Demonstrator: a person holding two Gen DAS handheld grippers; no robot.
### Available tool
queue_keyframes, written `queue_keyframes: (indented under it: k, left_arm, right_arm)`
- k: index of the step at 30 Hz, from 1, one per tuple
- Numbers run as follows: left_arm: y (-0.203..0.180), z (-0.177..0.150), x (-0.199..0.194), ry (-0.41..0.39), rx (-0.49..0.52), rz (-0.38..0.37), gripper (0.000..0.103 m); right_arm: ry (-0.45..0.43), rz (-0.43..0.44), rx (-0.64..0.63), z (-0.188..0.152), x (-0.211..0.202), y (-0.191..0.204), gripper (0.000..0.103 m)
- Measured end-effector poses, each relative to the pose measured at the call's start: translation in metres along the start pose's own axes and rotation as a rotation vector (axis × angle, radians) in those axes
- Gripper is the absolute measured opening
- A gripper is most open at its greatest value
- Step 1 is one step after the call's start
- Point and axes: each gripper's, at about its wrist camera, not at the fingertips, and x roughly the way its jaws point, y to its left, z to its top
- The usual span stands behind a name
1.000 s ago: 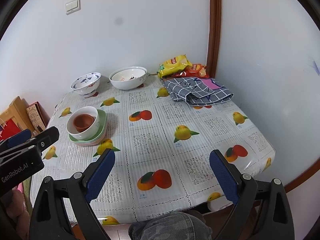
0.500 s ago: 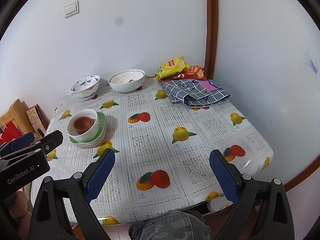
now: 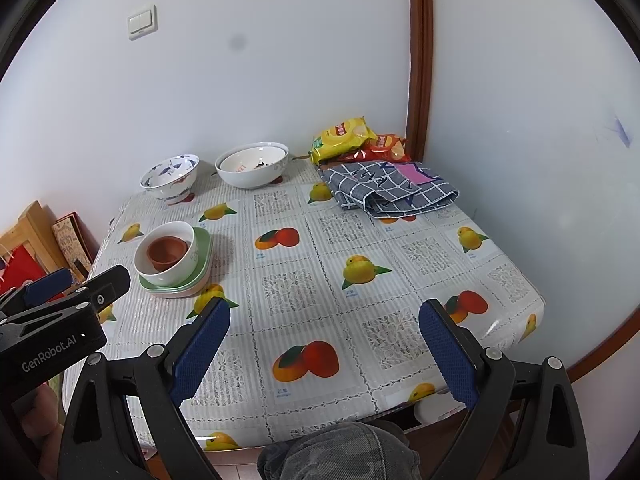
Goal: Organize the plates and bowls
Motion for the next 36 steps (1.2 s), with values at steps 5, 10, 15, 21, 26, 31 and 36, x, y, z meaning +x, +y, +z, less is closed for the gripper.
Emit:
queue_keyframes:
  k: [5,10,15,21,26,31,36]
  left_arm:
    - [0.0004,0.0000,0.0000,0.000,0.001,0.001,0.086]
    - [0.0006,-0.0001,0.0001,0.000,0.000,0.001,0.086]
    - [0.0010,-0.0006,-0.0006,0.001,0.000,0.002,0.086]
    - [0.0011,-0.0012,0.0000,0.003,0.000,0.001,0.086]
    - [0.0010,-0.0010,0.0000,0.002,0.000,0.002,0.086]
    - [0.0008,-0.0019,-0.0003,0.000,0.001,0.002,0.086]
    - [0.0004,-0.0013,-0.0005,0.001,0.000,0.003,0.086]
  right_arm:
    - [-0.001,0.000,0.000,0.0004,-0.0002,-0.0004,0.095]
    - [-0.006,0.000,0.000,0.0015,-0.0023,-0.0004,0.095]
    - [-0.008,0.000,0.001,0.0017,-0.0036,-0.0005,0.095]
    - [-0.009,-0.001,0.003,0.0016,-0.0037,-0.0010,0.095]
    - [-0.012,-0.001,0.008,0.0023,-0.0039,-0.0016,0.095]
    - [-0.016,-0.001,0.014,0.0028,-0.0046,-0.0018,0.095]
    - [-0.018,0.000,0.015,0.0020,-0.0059,-0.0029,0.095]
